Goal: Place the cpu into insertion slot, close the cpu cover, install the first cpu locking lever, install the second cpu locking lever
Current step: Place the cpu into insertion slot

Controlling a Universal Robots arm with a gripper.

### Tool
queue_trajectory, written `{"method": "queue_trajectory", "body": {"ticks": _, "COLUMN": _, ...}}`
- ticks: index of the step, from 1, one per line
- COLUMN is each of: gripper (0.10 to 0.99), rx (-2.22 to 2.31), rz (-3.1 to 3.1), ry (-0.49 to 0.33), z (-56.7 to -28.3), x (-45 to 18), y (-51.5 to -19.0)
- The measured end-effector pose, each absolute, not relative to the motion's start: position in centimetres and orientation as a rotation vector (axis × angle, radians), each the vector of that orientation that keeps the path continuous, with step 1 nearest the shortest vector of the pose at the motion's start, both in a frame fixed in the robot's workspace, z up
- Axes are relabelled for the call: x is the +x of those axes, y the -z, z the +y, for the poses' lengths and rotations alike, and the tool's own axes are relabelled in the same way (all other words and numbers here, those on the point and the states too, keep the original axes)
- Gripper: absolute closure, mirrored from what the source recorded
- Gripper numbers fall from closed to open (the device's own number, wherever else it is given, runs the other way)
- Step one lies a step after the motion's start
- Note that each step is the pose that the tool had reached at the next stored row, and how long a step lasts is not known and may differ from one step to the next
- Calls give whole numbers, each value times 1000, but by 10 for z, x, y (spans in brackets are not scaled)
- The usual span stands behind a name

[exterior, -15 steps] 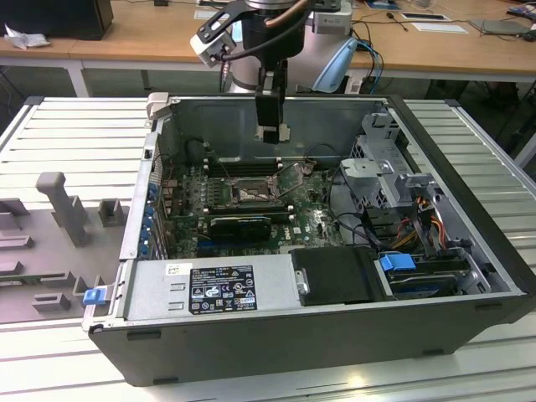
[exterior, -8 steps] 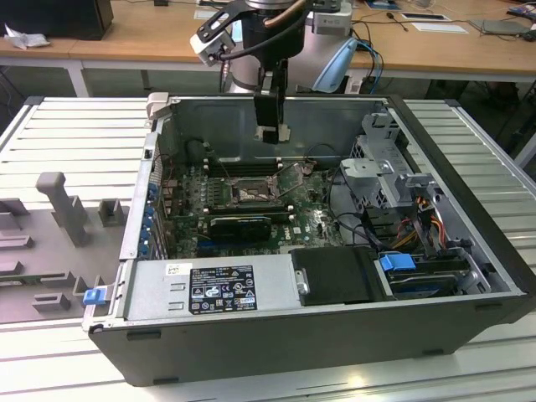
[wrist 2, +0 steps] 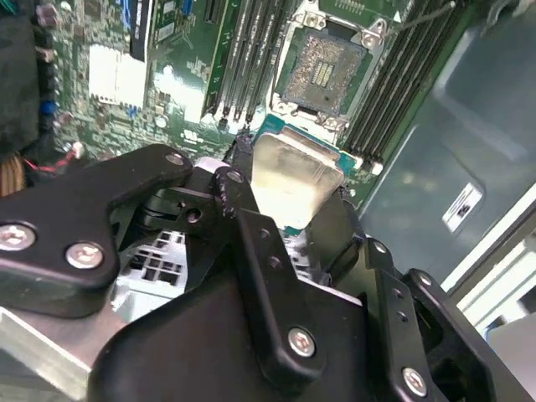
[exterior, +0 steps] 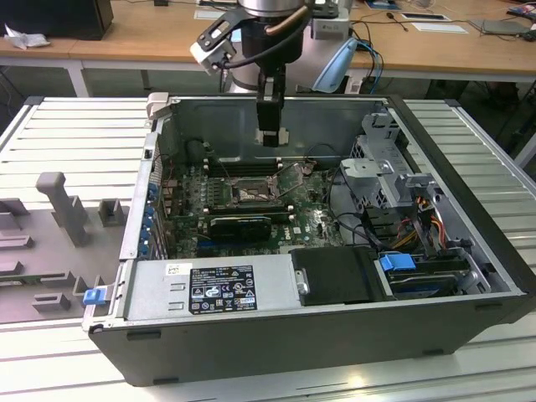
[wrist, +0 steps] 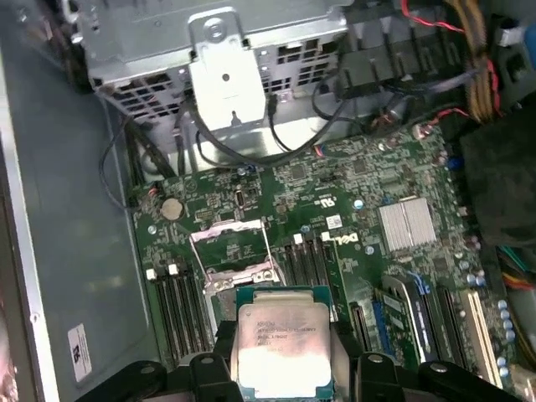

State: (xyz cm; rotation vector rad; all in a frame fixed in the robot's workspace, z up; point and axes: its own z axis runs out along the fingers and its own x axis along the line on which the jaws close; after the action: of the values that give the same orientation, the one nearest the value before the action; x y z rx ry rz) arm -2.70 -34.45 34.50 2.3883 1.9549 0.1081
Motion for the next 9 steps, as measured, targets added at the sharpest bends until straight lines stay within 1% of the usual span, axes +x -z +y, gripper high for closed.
{"method": "queue_trajectory", "body": {"ticks": 9, "gripper": 557, "rx": 2244, "rz": 2128, "ry": -115, "z": -344, "x": -28, "y": -335}}
